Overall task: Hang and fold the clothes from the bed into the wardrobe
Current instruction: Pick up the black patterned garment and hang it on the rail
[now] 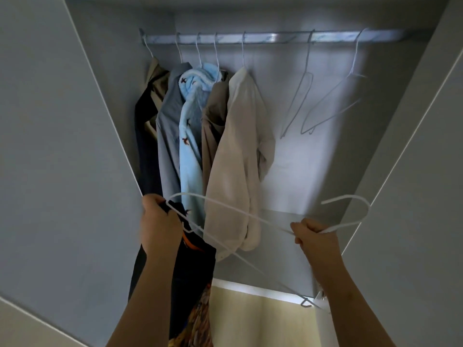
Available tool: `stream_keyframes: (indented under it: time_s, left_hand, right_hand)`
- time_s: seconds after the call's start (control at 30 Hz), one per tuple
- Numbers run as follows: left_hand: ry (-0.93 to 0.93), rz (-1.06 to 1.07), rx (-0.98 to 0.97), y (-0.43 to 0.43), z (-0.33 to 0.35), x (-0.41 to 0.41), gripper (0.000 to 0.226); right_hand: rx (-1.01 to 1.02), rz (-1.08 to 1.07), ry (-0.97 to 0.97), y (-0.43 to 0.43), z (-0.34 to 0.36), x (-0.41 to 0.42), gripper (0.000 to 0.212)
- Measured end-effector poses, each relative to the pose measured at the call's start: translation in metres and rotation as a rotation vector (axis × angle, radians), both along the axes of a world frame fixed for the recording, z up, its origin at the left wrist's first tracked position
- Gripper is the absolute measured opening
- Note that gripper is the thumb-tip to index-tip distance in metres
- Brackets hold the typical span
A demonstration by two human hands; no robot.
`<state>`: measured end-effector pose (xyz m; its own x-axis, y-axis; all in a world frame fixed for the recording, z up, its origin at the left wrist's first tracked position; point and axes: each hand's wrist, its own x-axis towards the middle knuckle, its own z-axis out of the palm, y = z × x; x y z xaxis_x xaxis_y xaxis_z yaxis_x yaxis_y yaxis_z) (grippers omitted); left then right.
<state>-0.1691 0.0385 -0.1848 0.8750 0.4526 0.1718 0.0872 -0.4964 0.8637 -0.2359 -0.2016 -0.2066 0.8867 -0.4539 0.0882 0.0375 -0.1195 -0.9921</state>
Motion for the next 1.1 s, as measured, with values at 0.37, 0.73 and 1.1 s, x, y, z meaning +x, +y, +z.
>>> stream_keyframes:
  time_s: [0.37, 0.73, 1.1]
  left_hand:
    - [-0.039, -0.075, 0.063, 0.004, 0.010, 0.002, 0.011]
    - [-0.099, -0.351, 0.285, -0.046, 0.013, -0.007, 0.013]
    - [0.004, -0.325, -0.029, -0.067, 0.008, -0.006, 0.004]
  right_hand:
    - [-0.138, 0.030, 0.046, 0.009, 0.003, 0.008, 0.041]
    - [-0.100, -0.114, 0.104, 0.001, 0.021, 0.000, 0.040]
    - [-0.198, -0.238, 0.093, -0.025, 0.040, -0.023, 0.042]
